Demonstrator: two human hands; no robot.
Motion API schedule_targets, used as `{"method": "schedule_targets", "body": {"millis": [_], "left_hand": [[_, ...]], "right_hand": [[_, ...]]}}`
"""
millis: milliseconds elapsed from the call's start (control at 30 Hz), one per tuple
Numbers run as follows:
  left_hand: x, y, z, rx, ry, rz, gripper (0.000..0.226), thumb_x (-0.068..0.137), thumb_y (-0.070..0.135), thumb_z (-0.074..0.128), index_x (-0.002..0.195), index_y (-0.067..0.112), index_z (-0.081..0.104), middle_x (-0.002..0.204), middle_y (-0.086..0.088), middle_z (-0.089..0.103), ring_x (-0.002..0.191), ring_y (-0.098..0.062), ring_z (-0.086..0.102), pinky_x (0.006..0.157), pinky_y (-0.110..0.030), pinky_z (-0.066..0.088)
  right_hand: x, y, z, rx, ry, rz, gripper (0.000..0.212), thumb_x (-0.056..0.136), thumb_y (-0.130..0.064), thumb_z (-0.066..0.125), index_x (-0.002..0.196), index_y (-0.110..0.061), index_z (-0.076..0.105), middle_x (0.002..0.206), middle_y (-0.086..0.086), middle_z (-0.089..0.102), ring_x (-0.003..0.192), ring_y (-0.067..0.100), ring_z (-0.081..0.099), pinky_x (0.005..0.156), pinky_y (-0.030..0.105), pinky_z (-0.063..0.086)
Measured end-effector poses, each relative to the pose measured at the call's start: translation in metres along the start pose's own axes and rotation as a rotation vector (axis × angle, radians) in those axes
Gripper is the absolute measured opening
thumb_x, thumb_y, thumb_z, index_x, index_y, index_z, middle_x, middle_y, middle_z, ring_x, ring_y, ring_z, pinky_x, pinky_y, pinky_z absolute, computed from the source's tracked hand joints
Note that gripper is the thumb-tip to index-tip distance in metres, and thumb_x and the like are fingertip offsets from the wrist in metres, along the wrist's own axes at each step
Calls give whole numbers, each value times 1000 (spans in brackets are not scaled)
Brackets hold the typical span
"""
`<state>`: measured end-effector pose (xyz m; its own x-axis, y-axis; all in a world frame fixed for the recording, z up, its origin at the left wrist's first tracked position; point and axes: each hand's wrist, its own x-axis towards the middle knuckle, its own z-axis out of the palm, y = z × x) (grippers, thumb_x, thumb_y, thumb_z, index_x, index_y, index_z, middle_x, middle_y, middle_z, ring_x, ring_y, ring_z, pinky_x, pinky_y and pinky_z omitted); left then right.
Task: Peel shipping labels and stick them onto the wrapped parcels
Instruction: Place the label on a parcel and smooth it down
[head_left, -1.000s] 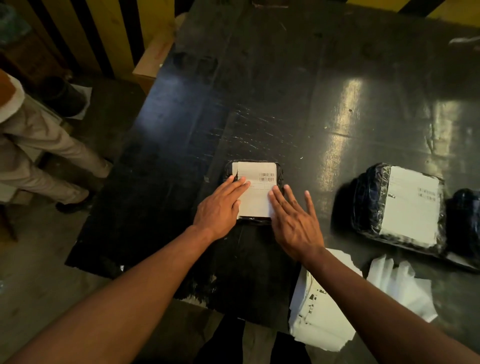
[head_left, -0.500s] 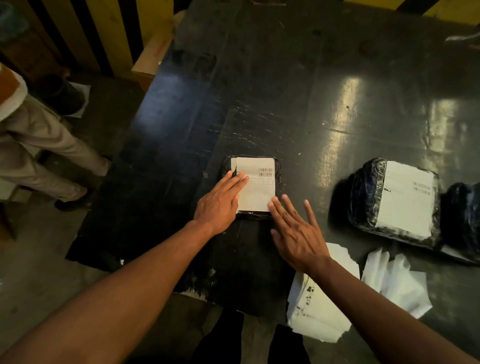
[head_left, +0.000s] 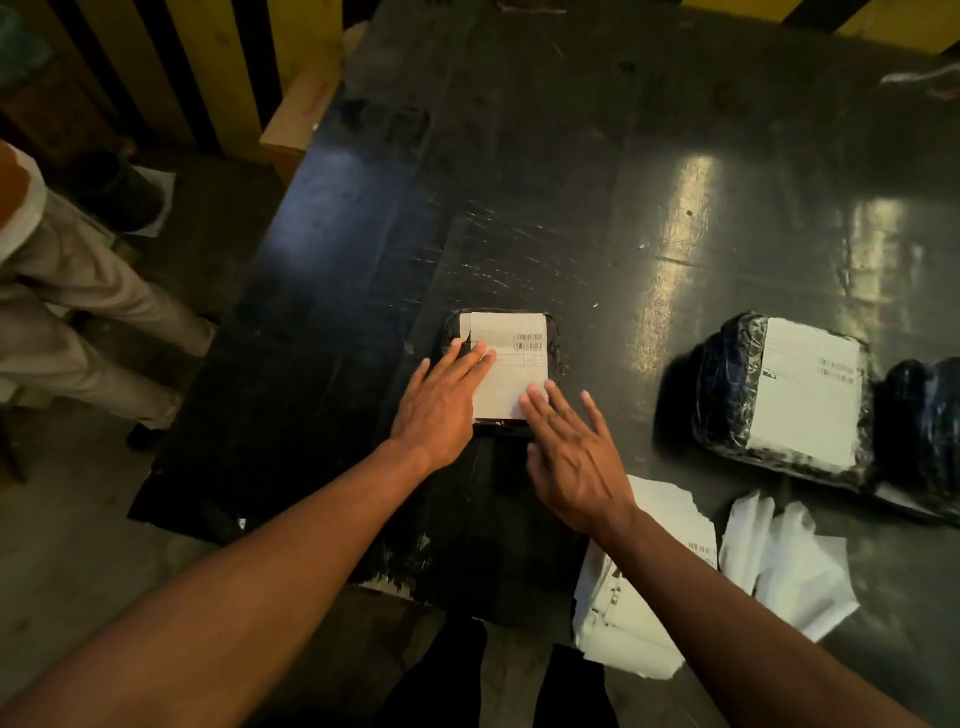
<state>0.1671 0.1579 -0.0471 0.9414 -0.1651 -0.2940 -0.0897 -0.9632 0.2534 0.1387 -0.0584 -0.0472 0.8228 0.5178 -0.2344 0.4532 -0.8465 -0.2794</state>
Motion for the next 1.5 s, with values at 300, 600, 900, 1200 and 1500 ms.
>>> {"method": "schedule_targets", "body": {"millis": [300, 600, 900, 1200, 1500], "left_hand": [[-60, 26, 45, 202, 7, 76, 90, 98, 44, 41, 162, 13, -14, 168, -7, -28, 155, -19, -27, 128, -50, -8], [-62, 14, 17, 130, -28, 62, 88, 97, 46, 47, 165, 19, -2, 172, 1, -12, 158, -18, -18, 127, -45, -13], [-48, 11, 9, 158, 18, 19, 85, 93, 43, 51, 164, 18, 12, 170, -2, 19, 159, -18, 12, 130, -47, 3], [-20, 34, 9, 118, -10, 148, 83, 98, 39, 44, 165, 19, -2, 172, 0, -14, 158, -15, -15, 129, -44, -9], [1, 7, -11, 187, -1, -7, 81, 98, 43, 48, 164, 17, 9, 172, -1, 13, 159, -16, 11, 129, -44, -4]], "right_hand": [[11, 2, 9, -87, -92, 29, 79, 89, -42, 7, 163, -21, -10, 171, -1, -16, 157, 17, -19, 125, 54, -13], [13, 0, 12, -45, -81, 37, 80, 98, -36, 33, 163, -21, -10, 171, -1, -17, 157, 18, -19, 127, 55, -8], [11, 2, 9, -70, -93, 36, 82, 100, -36, 36, 162, -22, -15, 169, -2, -21, 156, 17, -22, 125, 56, -12], [13, 1, 12, -18, -68, 36, 90, 96, -31, 45, 162, -23, -14, 170, -3, -17, 156, 18, -22, 125, 55, -13], [13, 6, 9, -28, -93, 23, 90, 96, -34, 44, 162, -23, -17, 168, -3, -26, 154, 16, -27, 122, 53, -19]]}}
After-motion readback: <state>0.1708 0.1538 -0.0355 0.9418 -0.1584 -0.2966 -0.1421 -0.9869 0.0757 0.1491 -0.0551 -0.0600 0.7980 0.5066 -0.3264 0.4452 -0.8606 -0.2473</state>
